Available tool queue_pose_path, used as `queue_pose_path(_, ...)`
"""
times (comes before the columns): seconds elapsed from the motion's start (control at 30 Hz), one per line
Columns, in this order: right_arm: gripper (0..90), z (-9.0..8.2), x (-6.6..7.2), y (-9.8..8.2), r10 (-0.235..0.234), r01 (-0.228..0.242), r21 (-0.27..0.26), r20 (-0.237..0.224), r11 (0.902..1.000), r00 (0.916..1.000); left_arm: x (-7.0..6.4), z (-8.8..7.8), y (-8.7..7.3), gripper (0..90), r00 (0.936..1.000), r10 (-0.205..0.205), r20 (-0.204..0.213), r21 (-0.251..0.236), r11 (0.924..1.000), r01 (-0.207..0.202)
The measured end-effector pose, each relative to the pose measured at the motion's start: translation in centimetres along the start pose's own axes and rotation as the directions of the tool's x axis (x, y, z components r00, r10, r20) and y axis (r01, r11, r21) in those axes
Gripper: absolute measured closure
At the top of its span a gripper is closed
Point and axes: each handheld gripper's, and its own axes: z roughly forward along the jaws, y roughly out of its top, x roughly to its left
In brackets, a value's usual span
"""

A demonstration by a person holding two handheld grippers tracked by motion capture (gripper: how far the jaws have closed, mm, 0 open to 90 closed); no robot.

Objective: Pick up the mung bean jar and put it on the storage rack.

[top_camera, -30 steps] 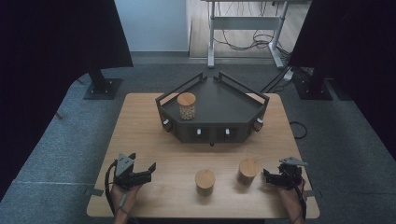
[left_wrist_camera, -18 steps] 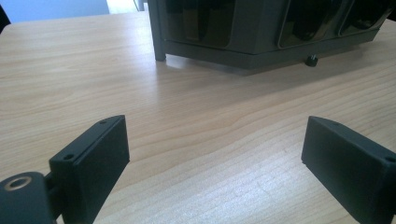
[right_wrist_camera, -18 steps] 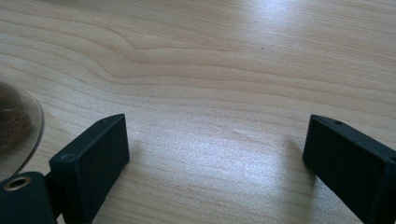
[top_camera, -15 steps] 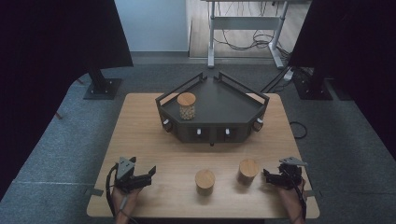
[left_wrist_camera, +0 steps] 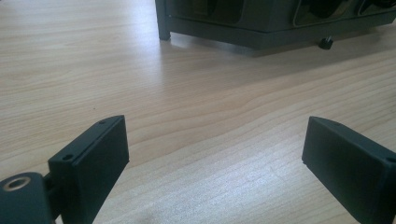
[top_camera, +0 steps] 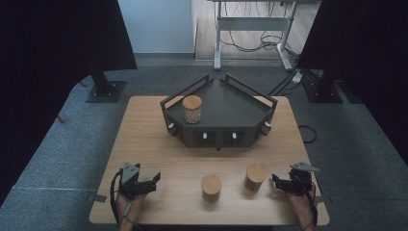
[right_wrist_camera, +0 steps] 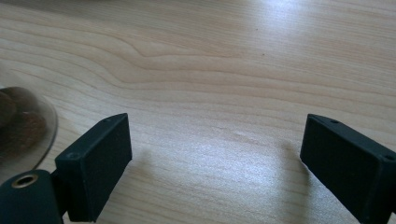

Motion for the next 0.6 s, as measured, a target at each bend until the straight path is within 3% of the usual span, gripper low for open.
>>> queue_pose_path(0.6,8.7,-1.5,0.3,1.0,0.010,-0.010,-0.053,0.004,0.9985,0.9999,0.1,0.6,-0.7,7.4,1.0000,0.002,-0.009,0.040,0.9992,-0.002)
